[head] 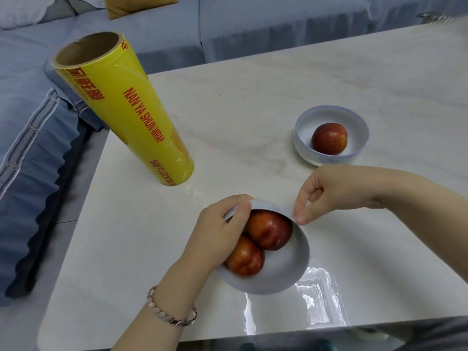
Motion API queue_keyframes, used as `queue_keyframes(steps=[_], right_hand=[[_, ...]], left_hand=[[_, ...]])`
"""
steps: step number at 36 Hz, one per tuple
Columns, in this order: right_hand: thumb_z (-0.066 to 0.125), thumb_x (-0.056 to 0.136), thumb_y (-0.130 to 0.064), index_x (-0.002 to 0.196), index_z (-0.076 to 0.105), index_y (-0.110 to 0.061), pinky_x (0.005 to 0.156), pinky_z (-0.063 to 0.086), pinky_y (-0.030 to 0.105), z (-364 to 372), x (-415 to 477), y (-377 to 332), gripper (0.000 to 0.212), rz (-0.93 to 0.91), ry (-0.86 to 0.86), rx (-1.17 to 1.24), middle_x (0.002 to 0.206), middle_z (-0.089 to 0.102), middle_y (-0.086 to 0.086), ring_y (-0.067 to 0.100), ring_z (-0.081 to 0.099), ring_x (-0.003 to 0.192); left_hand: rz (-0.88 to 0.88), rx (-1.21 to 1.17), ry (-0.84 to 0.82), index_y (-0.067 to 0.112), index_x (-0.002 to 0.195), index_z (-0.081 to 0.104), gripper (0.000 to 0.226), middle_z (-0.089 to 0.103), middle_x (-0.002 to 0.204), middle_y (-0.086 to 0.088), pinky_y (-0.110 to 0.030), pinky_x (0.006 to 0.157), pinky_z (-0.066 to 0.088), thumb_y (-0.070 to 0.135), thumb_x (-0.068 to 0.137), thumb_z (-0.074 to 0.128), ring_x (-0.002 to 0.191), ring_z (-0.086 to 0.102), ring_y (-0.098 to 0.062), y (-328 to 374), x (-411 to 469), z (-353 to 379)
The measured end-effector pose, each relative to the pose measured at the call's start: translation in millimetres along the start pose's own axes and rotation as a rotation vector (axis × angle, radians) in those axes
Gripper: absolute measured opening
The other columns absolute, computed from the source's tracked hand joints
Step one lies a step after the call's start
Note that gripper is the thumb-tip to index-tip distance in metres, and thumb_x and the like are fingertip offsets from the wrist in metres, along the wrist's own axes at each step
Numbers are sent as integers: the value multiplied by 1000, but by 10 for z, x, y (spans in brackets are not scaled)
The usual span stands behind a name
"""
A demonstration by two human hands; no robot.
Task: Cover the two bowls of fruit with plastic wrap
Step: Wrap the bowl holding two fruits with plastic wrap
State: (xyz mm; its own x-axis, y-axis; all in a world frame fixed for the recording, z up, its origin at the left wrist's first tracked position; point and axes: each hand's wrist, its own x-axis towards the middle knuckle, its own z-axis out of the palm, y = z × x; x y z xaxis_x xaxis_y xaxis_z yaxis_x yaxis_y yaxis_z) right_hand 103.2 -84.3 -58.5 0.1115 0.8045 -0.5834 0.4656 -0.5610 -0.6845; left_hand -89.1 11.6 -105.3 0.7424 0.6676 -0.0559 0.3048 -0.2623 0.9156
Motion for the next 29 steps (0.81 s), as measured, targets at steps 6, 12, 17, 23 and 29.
queue_keyframes(steps=[6,12,17,23,29], right_hand=[[74,74,-22,64,68,-23,58,35,11,73,-15,141,12,-117,-5,91,49,48,-14,0,42,50],[65,81,-8,70,65,-17,67,42,18,218,-38,292,14,-206,134,428,66,64,-6,4,54,64],[61,80,-1,63,62,-13,58,40,17,490,87,303,21,-177,315,774,57,59,-2,6,52,55],[64,80,-5,67,67,-10,58,42,19,684,197,229,14,-169,477,859,57,59,-2,5,50,50],[67,80,-13,77,67,-6,48,49,15,898,227,184,7,-64,589,1152,59,65,0,6,58,49]], left_hand=[[17,-6,-19,42,77,66,23,67,88,29,-3,79,39,35,81,45,92,59,11,-15,7,0],[-20,-10,14,43,82,65,21,68,91,30,-3,83,38,36,79,45,97,58,11,-79,20,-9],[-19,16,35,45,82,63,21,63,86,41,2,80,35,36,79,44,94,56,19,-75,7,-18],[2,16,41,48,78,60,21,62,83,43,2,77,35,34,79,45,90,55,21,-56,-23,-22],[31,10,62,50,78,61,22,64,85,40,1,78,36,52,72,40,91,57,18,-78,-20,-24]])
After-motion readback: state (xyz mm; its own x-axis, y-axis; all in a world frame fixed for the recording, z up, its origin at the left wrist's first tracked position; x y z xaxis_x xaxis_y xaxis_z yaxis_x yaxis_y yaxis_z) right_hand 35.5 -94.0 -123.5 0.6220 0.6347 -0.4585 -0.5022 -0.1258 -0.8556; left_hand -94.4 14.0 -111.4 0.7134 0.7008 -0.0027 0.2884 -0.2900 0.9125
